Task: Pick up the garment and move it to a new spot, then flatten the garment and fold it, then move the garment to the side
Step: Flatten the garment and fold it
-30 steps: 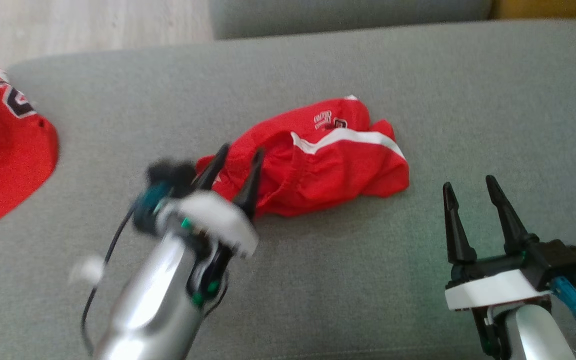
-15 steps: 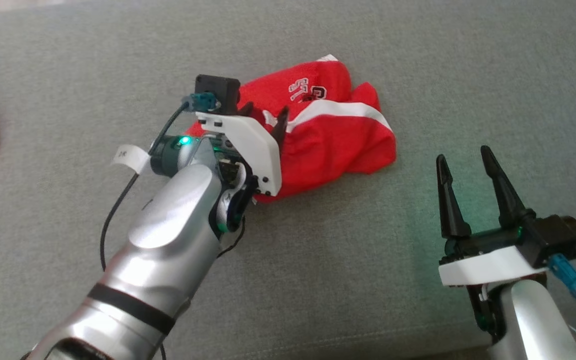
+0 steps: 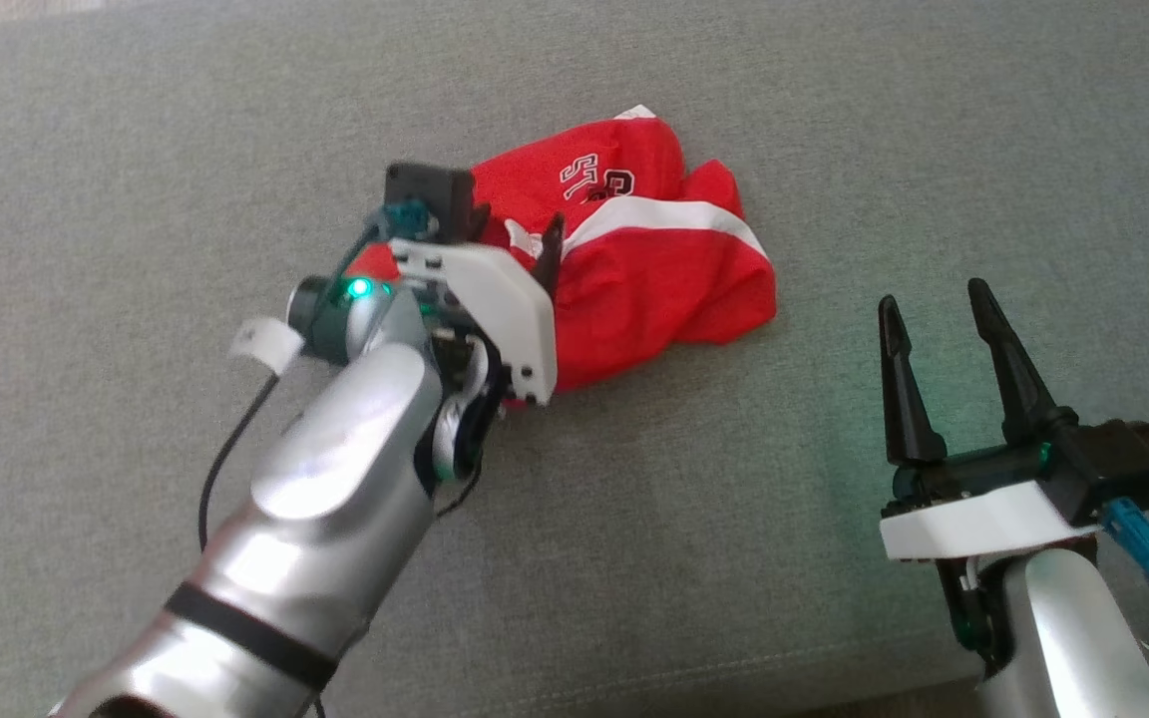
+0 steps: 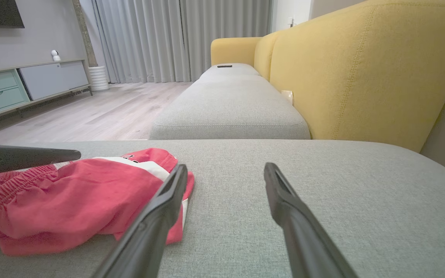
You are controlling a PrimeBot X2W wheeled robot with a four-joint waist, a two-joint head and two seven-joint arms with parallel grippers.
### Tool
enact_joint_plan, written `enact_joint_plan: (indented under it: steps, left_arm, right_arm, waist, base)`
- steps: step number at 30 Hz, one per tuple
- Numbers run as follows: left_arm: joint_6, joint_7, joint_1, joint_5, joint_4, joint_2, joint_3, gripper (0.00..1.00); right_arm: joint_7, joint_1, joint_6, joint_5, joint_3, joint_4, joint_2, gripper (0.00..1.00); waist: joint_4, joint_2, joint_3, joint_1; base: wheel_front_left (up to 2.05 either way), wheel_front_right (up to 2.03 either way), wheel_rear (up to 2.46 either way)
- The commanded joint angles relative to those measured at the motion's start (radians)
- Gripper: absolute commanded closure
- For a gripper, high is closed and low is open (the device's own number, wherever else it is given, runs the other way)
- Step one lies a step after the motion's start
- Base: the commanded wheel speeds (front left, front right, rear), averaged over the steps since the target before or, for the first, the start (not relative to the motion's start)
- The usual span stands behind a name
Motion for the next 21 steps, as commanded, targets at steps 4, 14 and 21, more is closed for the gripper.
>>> enact_joint_plan:
  steps: [4,14,21]
  left_arm:
    - [0.028,0.045,0.023,0.015,-0.123,0.050,0.004,0.02]
    - [0.076,0.129,0.085,-0.015,-0.291,0.114,0.020,0.23]
    - [0.072,0.093,0.074,-0.037,-0.291,0.117,0.056,1.00]
  right_arm:
    - [-0.006,-0.006,0.008,0.006,0.023,-0.035,-0.004,0.00]
    - [-0.006,-0.004,0.008,0.012,0.030,-0.037,-0.004,0.00]
    - [-0.006,-0.005,0.008,0.024,0.026,-0.032,-0.004,0.00]
  waist:
    - [-0.012,0.0000,-0.007,0.0000]
    - [-0.038,0.0000,-0.002,0.0000]
    - [-0.055,0.0000,-0.003,0.0000]
  base:
    - [0.00,0.00,0.00]
    - [0.00,0.00,0.00]
    - [0.00,0.00,0.00]
